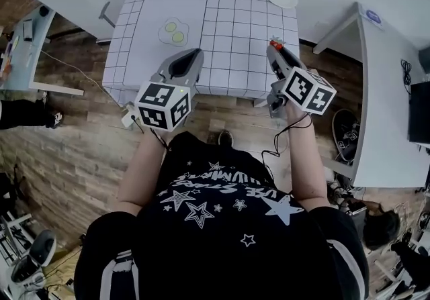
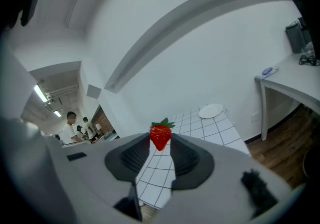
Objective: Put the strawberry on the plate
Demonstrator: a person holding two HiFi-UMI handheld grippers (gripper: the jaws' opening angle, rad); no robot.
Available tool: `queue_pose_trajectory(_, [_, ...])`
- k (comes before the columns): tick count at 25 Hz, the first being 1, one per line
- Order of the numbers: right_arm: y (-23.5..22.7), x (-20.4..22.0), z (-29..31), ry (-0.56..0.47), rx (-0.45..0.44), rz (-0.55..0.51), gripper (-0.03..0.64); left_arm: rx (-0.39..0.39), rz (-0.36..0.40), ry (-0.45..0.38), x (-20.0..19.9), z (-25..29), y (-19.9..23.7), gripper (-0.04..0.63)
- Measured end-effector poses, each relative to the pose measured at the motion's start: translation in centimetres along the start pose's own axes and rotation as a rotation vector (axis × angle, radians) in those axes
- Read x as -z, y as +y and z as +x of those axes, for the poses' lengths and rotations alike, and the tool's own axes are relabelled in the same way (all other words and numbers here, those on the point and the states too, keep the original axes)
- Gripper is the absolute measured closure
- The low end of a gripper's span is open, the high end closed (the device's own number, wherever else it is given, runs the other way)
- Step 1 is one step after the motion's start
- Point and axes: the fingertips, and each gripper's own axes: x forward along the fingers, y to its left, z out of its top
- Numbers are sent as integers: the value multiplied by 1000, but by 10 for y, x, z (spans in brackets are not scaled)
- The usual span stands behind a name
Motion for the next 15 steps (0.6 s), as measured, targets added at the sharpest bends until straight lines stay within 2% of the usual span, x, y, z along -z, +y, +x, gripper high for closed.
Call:
queue_pose_trajectory(7, [-2, 5, 13, 16, 24, 14, 485, 0, -20, -3, -3, 11, 27, 589])
queue_pose_trajectory(11, [-6, -1, 19, 9, 80, -3, 485, 46, -26, -11, -8, 31, 44, 589])
queue_pose_trajectory(15, [-8, -16, 32, -26, 134, -4, 485, 112, 1, -15, -19, 51, 60, 589])
